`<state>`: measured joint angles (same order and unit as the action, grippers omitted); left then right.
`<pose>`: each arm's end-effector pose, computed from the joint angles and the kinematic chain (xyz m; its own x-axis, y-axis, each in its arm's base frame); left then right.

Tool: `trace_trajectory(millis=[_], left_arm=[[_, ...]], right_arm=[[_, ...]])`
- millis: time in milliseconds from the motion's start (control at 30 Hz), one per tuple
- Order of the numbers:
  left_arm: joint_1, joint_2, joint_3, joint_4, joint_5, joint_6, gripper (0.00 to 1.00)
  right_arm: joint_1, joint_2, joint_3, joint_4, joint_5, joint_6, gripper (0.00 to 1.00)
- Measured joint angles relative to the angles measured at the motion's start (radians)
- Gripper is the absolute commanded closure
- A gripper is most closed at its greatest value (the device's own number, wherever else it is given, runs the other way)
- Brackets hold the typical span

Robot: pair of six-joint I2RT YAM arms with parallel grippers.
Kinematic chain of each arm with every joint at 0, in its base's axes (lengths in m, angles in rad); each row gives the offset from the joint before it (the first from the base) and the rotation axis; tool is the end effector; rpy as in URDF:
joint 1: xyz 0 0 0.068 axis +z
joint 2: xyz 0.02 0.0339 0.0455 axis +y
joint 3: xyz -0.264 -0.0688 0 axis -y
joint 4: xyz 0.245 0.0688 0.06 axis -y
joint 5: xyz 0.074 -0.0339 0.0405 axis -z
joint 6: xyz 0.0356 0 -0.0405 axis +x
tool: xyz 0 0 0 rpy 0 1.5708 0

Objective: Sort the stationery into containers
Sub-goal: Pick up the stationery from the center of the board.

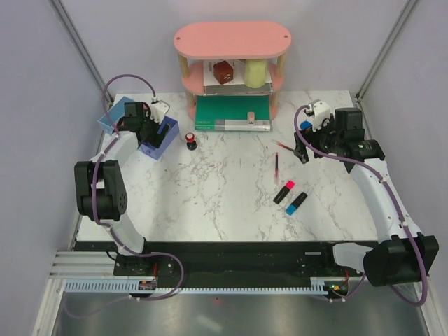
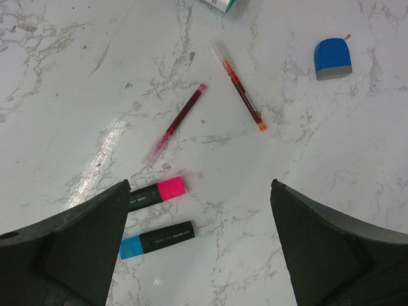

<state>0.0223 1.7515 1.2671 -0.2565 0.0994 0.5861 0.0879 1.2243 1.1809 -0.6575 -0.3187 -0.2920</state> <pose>0.3929 0.0052 0.2384 -0.5340 0.5386 -0.6518 0.4157 0.8385 0.3523 0.2581 0.0339 0.3416 -0.5226 -0.3205 -0.7901 -0.4932 0.8695 -0.0265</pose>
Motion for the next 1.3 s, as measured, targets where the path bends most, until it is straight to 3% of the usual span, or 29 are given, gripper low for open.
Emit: trace_trajectory(millis=[500, 700, 967, 1300], left_arm=[[0.001, 0.198, 0.137, 0.036, -0.05, 0.096, 0.09], [0.001, 0.199, 0.138, 0.037, -0.04, 0.096, 0.11], [0.003, 0.202, 0.138, 0.024, -0.005, 0.089, 0.13], [0.004, 0.036, 0.098, 0.024, 0.129, -0.026, 0.13]], right_arm=[[0.035, -0.016, 0.0, -0.001, 0.003, -0.028, 0.04], [0.156, 0.062, 0.042, -0.006, -0.016, -0.037, 0.07], [0.253, 0.364, 0.327, 0.003, -0.028, -0.035, 0.07], [0.275, 0.349, 0.28, 0.015, 0.001, -0.047, 0.03]])
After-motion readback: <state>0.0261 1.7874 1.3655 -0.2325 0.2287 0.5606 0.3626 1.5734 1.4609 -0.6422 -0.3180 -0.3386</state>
